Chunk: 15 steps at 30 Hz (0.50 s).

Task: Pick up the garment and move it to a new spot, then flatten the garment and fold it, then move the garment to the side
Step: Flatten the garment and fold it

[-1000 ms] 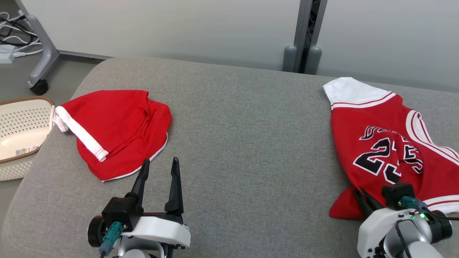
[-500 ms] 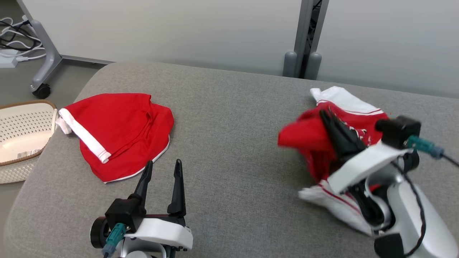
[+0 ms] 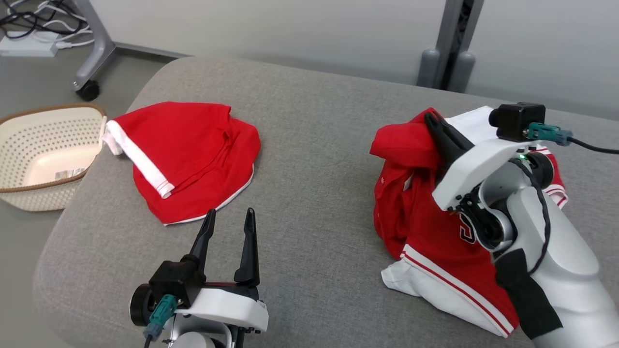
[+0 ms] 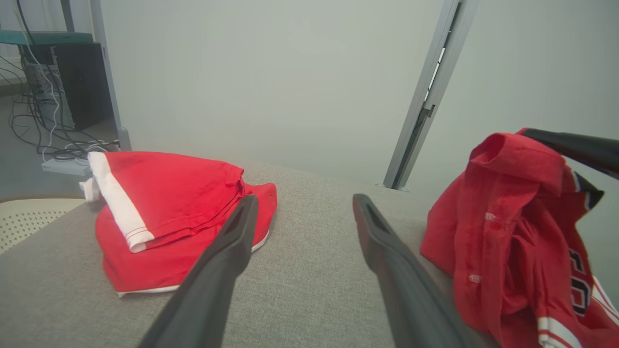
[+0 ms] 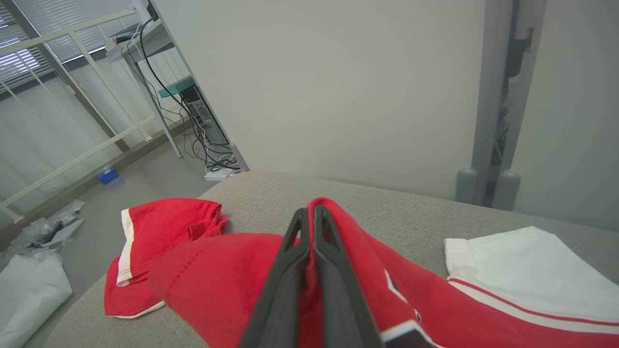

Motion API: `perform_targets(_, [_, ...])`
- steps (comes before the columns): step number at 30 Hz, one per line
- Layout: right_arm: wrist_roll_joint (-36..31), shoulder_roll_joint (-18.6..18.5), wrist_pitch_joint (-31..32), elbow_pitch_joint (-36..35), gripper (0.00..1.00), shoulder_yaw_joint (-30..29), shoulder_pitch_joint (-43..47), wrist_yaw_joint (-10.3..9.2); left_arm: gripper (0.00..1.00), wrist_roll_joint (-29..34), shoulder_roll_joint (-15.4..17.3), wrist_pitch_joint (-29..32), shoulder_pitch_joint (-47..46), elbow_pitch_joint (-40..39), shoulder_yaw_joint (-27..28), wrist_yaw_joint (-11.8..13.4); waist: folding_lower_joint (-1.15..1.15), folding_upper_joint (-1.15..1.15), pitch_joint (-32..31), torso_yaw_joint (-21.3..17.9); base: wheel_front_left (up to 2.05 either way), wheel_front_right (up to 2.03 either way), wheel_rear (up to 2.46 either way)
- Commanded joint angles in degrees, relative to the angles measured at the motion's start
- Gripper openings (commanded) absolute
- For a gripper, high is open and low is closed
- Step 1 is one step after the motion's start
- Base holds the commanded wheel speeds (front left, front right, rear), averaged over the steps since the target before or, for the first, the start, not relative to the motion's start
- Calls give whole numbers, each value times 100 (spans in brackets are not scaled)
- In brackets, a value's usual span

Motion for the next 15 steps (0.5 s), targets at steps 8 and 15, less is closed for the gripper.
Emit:
perform_targets(8, [193, -91, -446, 1150, 100, 784, -679, 3, 100, -59, 16, -7, -147, -32, -54, 79, 0, 0, 218, 213, 0, 0, 0])
perform_targets(15, [494, -206, -970, 1678, 100, 1197, -1005, 3, 100, -42, 17, -7, -127, -37, 33, 118, 0, 0, 155, -18, 0, 0, 0])
